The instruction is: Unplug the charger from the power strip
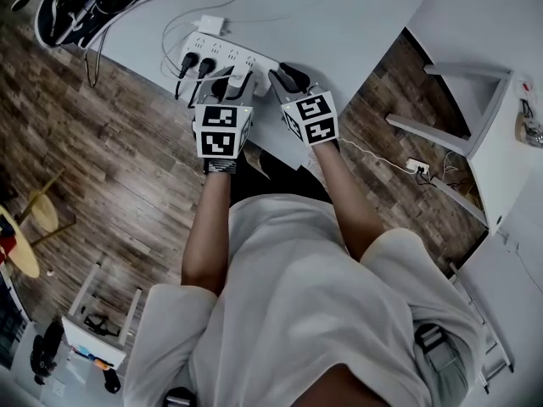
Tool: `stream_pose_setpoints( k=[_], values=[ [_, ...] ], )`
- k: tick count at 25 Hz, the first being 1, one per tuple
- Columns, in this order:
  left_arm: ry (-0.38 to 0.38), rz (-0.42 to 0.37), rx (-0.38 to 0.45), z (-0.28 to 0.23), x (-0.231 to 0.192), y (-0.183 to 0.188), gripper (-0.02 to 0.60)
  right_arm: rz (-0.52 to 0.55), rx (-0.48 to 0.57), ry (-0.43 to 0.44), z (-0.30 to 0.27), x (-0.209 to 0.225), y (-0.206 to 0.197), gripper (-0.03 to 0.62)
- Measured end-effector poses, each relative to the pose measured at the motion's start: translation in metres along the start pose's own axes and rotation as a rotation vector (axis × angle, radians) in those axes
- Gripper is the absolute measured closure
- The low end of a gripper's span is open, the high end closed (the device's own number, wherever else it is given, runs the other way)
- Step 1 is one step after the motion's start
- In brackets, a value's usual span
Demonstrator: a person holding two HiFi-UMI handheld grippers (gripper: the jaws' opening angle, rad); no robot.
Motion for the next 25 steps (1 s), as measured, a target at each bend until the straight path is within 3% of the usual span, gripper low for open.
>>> stream_pose_setpoints(
  k=[2,6,9,11,15,16,21,25],
  values=[
    [-0.006,0.018,0.005,0.001,-0.002,0.000,0.437,-0.001,0.005,-0.001,0.000,0.000,0.000,0.490],
    [0.041,-0.134,-0.051,-0.002,0.008,0.002,0.439,-0.009,0.011,-0.003,0.001,0.000,-0.001,0.490],
    [0.041,-0.152,-0.065,-0.003,0.010,0.002,0.439,-0.004,0.011,-0.005,0.000,0.000,0.000,0.490],
    [0.036,-0.120,-0.053,-0.002,0.009,0.002,0.439,-0.002,0.009,-0.007,0.001,0.001,-0.001,0.490],
    [-0.005,0.063,0.034,0.006,-0.002,0.001,0.439,0.005,0.010,-0.008,0.001,0.000,-0.001,0.490],
    [-0.013,0.079,0.044,0.007,-0.003,0.001,0.439,0.007,0.009,-0.009,0.002,0.000,-0.001,0.490],
    [-0.034,0.060,0.090,0.020,0.001,0.013,0.439,0.012,0.007,-0.015,0.002,0.001,-0.001,0.490],
    [-0.144,0.090,0.118,0.031,0.012,0.013,0.439,0.004,0.007,-0.021,0.002,0.000,-0.001,0.490]
  ],
)
Point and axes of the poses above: the fingertips, and each gripper's own axes: z backward along the fingers, x to its right, y out of its top, the point moved 5 cm from there along z, backward along the fingers, and after that the axes turned 10 degrees about -y, right-handed, at the moved point
